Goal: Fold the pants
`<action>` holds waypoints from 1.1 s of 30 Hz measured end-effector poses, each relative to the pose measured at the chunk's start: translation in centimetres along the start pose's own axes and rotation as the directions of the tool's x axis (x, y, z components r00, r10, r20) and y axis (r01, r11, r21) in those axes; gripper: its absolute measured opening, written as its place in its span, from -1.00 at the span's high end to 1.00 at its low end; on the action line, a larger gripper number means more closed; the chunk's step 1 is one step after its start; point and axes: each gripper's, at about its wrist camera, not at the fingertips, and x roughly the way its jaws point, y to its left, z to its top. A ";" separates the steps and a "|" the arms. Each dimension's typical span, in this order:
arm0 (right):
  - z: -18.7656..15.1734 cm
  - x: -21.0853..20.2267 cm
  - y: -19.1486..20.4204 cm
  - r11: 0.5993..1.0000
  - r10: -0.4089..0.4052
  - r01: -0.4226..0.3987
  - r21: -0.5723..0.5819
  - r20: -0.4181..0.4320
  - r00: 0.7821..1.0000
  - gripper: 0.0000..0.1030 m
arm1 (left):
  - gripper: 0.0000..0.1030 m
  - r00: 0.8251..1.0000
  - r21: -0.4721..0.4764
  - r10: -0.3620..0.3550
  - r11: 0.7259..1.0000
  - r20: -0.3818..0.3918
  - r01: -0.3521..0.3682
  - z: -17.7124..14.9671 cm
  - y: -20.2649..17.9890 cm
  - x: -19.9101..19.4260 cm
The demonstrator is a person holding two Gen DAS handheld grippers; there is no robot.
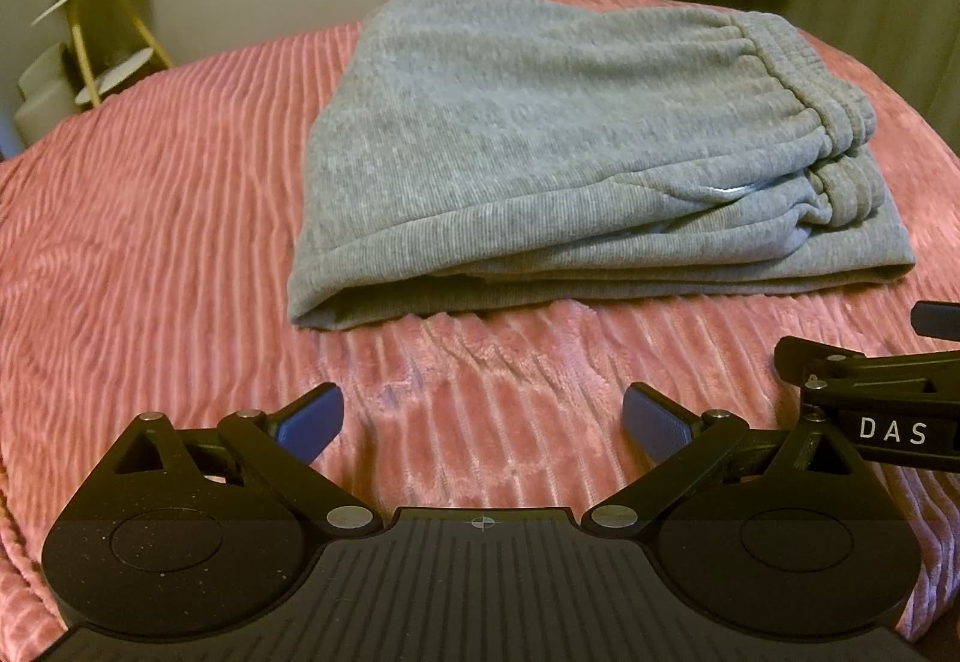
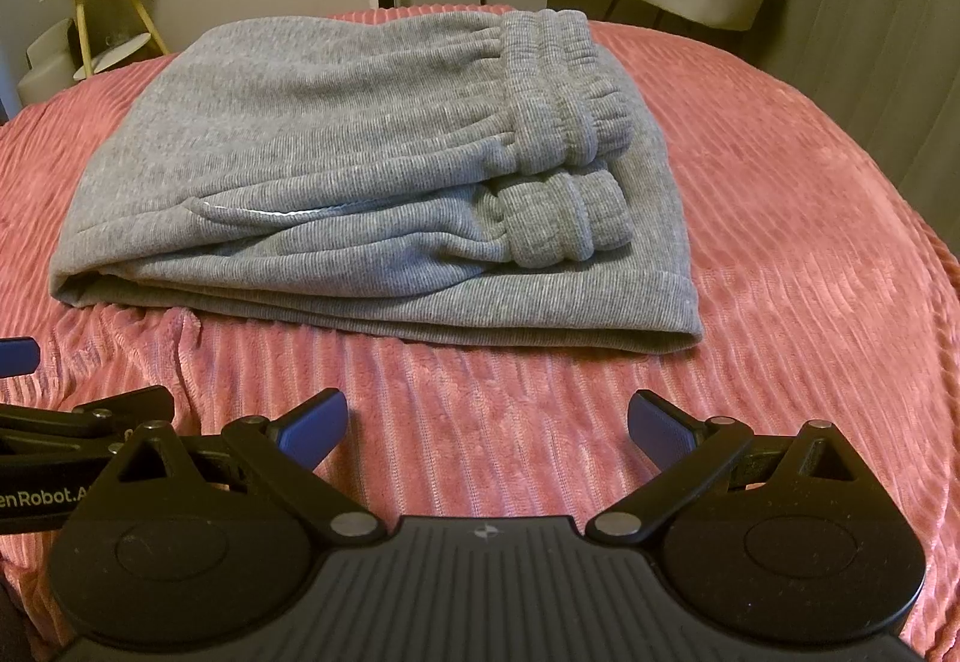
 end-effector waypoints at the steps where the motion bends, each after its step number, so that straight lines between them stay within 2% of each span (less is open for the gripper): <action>1: 0.0 0.0 0.0 1.000 0.000 0.000 0.000 -0.001 1.000 -0.94 | -0.98 1.000 0.000 0.000 1.000 -0.001 0.000 0.0 0.0 0.0; 33: -0.1 -0.1 0.1 1.000 -0.002 0.002 -0.005 0.000 1.000 -0.94 | -0.98 1.000 0.005 0.001 1.000 -0.007 -0.001 0.0 0.0 0.1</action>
